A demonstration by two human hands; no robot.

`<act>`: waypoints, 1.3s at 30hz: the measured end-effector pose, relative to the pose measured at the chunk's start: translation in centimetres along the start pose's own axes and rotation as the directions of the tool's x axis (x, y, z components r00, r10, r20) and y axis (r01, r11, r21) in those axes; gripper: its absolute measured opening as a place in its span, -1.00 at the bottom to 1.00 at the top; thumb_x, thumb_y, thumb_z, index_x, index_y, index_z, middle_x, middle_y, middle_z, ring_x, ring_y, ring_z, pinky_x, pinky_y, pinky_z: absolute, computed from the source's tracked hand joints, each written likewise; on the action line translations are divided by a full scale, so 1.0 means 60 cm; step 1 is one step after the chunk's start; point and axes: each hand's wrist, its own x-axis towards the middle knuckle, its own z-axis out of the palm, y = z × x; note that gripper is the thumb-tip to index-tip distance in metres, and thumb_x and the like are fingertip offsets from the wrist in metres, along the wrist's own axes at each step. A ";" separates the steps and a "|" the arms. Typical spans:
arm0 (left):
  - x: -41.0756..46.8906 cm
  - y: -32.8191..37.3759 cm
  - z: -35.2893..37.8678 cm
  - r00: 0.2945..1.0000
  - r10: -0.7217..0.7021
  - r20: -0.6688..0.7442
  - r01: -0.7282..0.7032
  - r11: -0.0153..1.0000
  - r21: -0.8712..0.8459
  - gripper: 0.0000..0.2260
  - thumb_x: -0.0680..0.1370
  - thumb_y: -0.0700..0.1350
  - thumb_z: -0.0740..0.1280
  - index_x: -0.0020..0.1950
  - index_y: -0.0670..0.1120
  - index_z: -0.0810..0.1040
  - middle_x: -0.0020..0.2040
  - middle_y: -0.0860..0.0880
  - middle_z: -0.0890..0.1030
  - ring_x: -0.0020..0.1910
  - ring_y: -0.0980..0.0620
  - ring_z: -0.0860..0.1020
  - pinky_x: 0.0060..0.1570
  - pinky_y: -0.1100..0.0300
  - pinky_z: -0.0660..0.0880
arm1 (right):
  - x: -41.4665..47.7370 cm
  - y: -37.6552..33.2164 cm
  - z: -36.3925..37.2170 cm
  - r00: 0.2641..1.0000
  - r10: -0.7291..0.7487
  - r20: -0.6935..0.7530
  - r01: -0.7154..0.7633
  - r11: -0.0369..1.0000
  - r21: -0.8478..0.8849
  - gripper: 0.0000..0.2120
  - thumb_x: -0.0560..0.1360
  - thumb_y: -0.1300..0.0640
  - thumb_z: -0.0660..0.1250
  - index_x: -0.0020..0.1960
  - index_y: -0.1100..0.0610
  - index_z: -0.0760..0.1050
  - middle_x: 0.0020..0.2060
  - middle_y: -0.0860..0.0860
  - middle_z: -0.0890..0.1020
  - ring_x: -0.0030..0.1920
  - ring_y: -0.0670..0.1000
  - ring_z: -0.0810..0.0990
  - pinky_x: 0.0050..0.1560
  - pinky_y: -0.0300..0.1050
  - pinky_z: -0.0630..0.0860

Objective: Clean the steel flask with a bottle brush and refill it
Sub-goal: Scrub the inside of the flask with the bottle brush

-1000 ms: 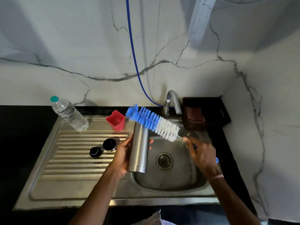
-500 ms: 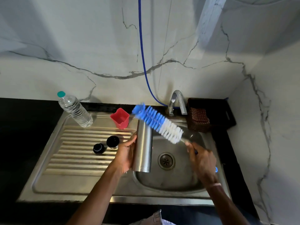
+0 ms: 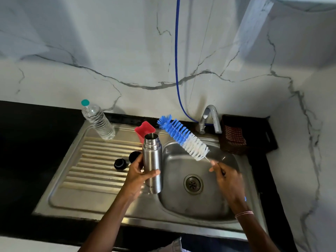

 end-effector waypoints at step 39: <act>-0.052 -0.038 -0.078 0.955 0.103 -0.278 -0.062 0.986 0.153 -0.08 0.08 -0.15 0.70 0.40 0.10 0.46 0.29 -0.01 0.63 0.29 -0.13 0.58 0.21 -0.11 0.57 | 0.228 -0.520 0.184 0.554 -0.565 0.612 0.730 -0.024 -0.683 -0.85 0.56 0.27 0.31 -0.15 0.07 0.52 -0.22 -0.02 0.54 -0.06 0.08 0.65 -0.15 -0.09 0.34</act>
